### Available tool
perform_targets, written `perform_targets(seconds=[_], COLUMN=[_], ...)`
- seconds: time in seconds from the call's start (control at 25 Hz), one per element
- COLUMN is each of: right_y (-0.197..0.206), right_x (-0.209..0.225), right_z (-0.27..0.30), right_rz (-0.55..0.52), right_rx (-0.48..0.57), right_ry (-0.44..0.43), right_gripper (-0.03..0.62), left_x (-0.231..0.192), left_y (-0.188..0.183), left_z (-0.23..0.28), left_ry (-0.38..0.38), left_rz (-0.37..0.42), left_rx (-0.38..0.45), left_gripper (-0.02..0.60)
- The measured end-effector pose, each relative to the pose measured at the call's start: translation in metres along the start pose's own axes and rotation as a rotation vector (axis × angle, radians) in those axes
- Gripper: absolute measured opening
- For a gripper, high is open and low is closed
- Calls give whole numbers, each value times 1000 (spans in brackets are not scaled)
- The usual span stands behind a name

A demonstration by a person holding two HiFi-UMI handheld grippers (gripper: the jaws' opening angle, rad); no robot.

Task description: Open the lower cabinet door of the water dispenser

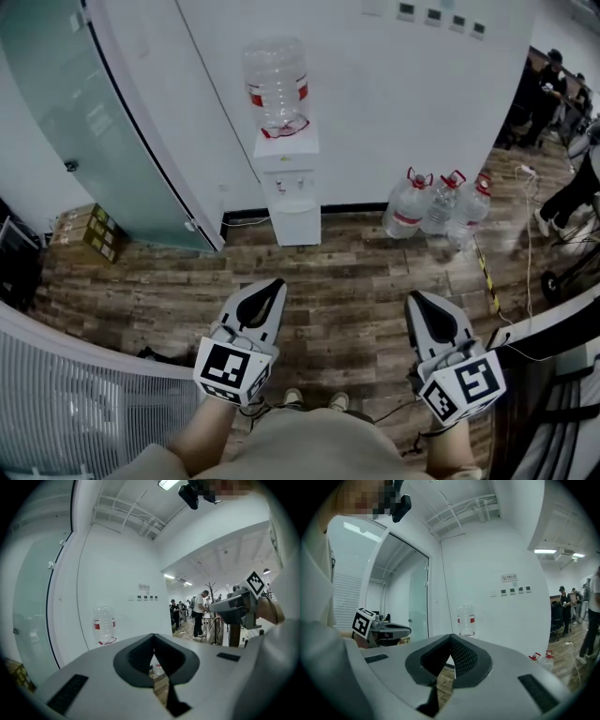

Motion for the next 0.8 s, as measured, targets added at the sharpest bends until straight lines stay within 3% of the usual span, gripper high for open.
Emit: perform_targets(seconds=[0.52,0.8], right_y=[24,31], right_x=[28,40], right_z=[-37,-30], right_rz=[0,9], right_rx=[-9,-10], right_ry=[-59,-69], right_gripper=[6,6], left_x=[52,55], left_y=[7,10], left_z=[-3,4], left_ry=[-42,-44], left_rz=[21,32], left_rx=[-37,-55], left_gripper=[6,6])
Point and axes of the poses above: the fingertips, and each gripper's own axes: z forward along the fingers, x to its right, y out of its underside, the point moved 6 cm from there along -z, backward along the fingers, and after that the axes turned 1 degree about -x, right-handed, at the moved point
